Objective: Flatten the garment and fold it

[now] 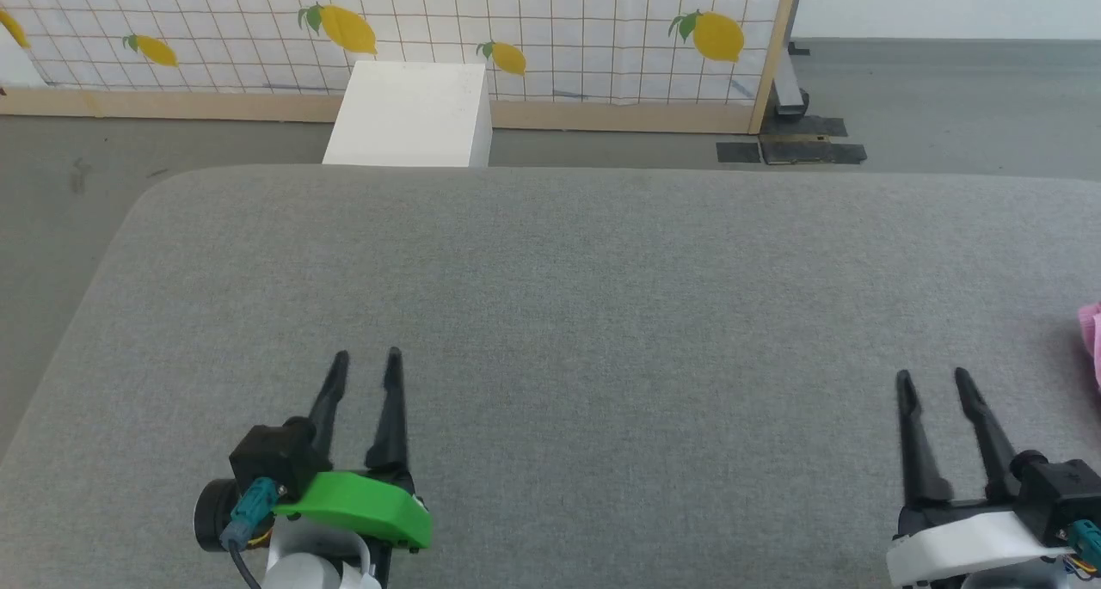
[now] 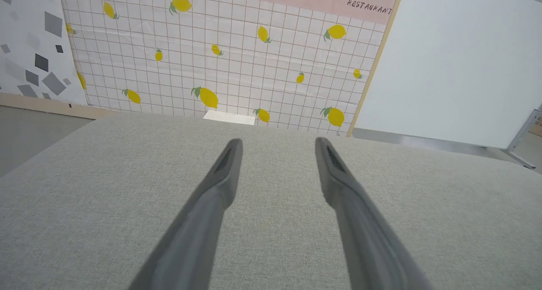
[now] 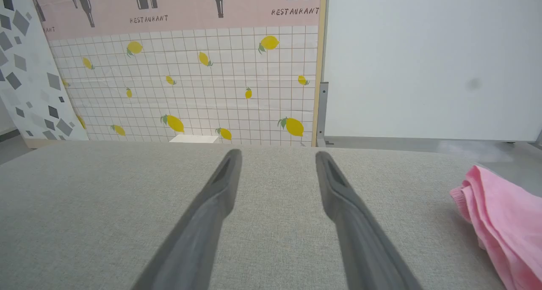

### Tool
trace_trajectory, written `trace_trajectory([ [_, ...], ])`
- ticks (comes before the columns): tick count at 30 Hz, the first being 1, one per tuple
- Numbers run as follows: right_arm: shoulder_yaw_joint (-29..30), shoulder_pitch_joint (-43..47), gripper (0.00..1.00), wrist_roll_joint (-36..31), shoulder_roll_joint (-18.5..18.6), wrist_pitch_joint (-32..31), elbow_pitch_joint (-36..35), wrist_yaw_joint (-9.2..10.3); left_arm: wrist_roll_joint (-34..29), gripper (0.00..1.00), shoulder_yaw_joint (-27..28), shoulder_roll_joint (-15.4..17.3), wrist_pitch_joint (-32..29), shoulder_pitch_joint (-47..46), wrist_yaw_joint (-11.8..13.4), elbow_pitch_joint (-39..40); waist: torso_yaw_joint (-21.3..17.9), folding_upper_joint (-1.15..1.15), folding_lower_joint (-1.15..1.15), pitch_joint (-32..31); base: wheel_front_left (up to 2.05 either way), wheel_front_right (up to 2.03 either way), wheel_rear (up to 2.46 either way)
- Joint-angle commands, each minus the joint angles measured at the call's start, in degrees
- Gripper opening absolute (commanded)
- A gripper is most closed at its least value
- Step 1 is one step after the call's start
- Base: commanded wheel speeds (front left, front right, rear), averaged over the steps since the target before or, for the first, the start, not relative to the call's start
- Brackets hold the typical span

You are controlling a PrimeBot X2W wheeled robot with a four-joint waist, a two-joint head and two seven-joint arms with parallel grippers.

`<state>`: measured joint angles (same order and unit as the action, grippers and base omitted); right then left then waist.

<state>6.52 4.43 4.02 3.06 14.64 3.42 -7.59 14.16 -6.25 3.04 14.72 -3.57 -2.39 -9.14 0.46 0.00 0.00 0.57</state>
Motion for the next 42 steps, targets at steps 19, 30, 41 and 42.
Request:
trace_trajectory([
  [19,-0.2,-0.2,0.0,-0.1,0.0,-0.6,-0.1,0.0,-0.5,0.0,0.2,0.0,-0.5,0.1,0.1,0.3,0.0,0.0,0.0,0.0,0.0,0.0,0.0],
  [30,-0.8,-0.6,0.0,-0.5,0.0,-1.8,-0.4,0.01,-1.8,0.0,0.8,0.0,-1.8,0.4,0.3,1.1,-0.1,0.0,0.0,-0.1,0.0,0.0,0.0],
  [41,-1.3,-0.9,0.0,-0.8,0.0,-3.1,-0.7,0.02,-3.0,0.0,1.3,0.0,-3.1,0.7,0.5,1.9,-0.1,0.0,0.0,-0.1,0.0,0.0,0.0],
  [42,-1.4,-1.0,0.0,-0.9,0.0,-3.2,-0.7,0.02,-3.1,0.0,1.4,0.0,-3.2,0.8,0.5,2.0,-0.1,0.0,0.0,-0.1,0.0,0.0,0.0],
])
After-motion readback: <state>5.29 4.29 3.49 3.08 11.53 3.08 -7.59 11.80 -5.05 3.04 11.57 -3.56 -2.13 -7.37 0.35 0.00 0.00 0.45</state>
